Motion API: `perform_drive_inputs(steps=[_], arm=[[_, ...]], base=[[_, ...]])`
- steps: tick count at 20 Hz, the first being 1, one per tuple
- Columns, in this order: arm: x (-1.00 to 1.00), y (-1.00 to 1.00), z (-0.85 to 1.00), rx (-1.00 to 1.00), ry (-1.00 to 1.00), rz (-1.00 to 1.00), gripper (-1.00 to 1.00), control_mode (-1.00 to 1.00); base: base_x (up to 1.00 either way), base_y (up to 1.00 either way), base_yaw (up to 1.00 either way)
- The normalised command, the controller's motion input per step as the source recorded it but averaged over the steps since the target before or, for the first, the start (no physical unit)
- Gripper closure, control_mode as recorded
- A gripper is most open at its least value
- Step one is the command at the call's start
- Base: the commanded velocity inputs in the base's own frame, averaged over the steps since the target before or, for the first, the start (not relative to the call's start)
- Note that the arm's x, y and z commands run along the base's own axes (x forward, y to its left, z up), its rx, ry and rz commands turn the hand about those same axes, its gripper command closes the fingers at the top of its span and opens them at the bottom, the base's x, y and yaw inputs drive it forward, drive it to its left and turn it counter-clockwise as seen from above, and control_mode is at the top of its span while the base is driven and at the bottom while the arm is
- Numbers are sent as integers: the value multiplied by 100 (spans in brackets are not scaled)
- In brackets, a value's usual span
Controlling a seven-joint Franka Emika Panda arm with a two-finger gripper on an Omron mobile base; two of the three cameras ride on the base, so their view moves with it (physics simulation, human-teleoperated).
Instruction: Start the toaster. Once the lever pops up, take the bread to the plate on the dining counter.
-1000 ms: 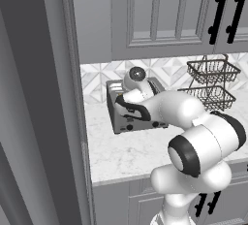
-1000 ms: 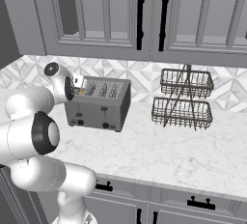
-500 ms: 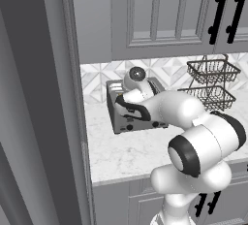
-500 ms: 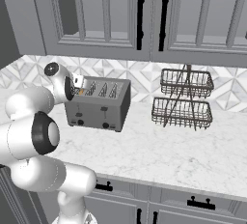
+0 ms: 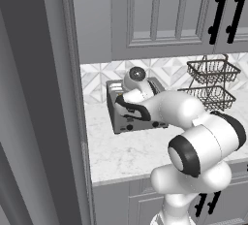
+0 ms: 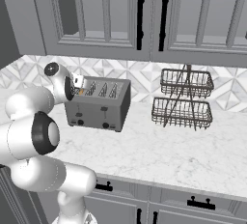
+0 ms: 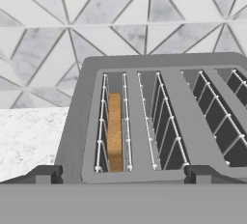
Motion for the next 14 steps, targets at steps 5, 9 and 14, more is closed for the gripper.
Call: perform_drive_inputs(steps=[5, 9, 14], arm=[[0, 0, 0, 0, 0, 0, -100, -100], [0, 0, 0, 0, 0, 0, -100, -100], [0, 0, 0, 0, 0, 0, -100, -100]], base=[[0, 0, 0], [0, 0, 0], [0, 0, 0]])
